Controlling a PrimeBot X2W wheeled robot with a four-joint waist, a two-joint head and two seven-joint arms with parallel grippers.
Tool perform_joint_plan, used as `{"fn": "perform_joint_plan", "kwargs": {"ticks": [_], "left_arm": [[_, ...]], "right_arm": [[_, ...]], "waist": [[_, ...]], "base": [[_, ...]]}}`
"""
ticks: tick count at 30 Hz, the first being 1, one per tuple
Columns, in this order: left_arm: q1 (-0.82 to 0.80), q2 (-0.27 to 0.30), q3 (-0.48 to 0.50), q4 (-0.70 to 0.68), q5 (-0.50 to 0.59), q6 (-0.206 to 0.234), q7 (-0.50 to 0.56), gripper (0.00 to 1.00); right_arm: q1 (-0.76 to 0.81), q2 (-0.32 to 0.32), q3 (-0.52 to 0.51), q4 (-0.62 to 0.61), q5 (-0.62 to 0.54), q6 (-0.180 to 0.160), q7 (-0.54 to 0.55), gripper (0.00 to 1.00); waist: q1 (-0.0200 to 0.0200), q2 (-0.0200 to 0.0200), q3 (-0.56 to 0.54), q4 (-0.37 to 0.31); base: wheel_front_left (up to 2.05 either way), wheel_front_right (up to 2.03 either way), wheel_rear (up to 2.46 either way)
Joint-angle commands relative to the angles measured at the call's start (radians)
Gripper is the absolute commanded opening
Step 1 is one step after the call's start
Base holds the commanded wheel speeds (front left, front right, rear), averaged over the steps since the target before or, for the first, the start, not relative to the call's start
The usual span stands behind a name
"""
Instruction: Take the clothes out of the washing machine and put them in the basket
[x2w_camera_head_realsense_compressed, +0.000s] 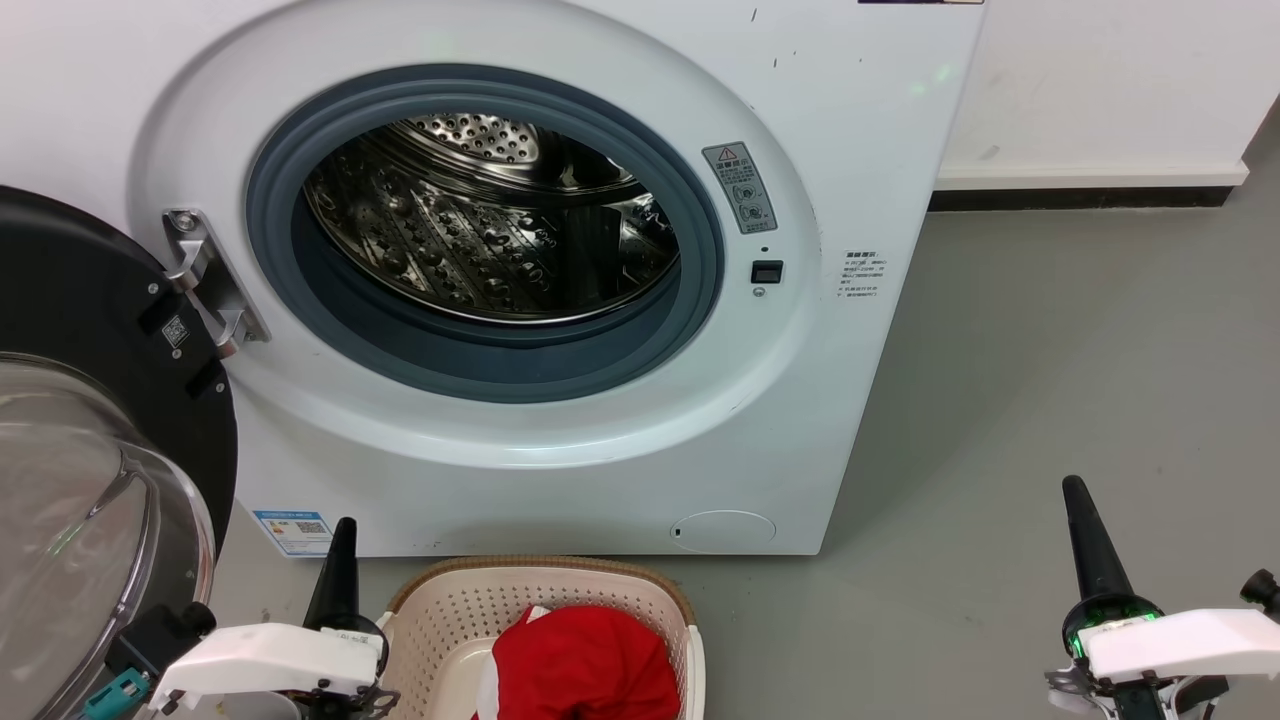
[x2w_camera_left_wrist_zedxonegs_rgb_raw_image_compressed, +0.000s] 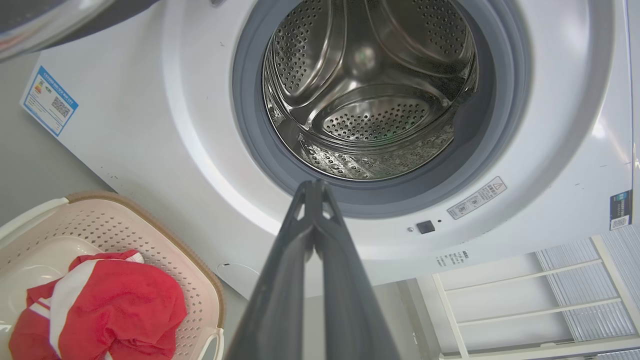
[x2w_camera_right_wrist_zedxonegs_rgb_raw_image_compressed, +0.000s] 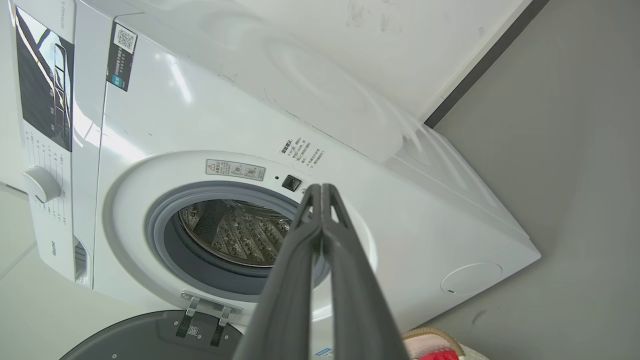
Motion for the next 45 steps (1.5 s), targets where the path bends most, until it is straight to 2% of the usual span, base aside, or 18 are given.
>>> {"fn": "perform_joint_plan", "kwargs": {"ticks": [1, 13, 45], "left_arm": [[-0.023, 0.000, 0.006, -0.004, -0.034, -0.007, 0.008, 0.00], [-0.041, 0.000, 0.015, 0.013, -0.174, -0.025, 0.041, 0.00], [-0.074, 0.000, 0.034, 0.046, -0.453, -0.059, 0.108, 0.00]], "right_arm": [[-0.030, -0.007, -0.004, -0.001, 0.036, 0.000, 0.009, 0.00], [-0.051, -0.006, -0.012, 0.029, 0.172, 0.000, 0.043, 0.00], [-0.092, 0.000, -0.034, 0.090, 0.438, 0.000, 0.115, 0.00]], "waist": [[0.0000, 0.0000, 0.000, 0.001], [0.0000, 0.0000, 0.000, 0.004], [0.0000, 0.0000, 0.000, 0.012]], "base": [[0.00, 0.00, 0.00], [0.00, 0.00, 0.00], [0.00, 0.00, 0.00]]}}
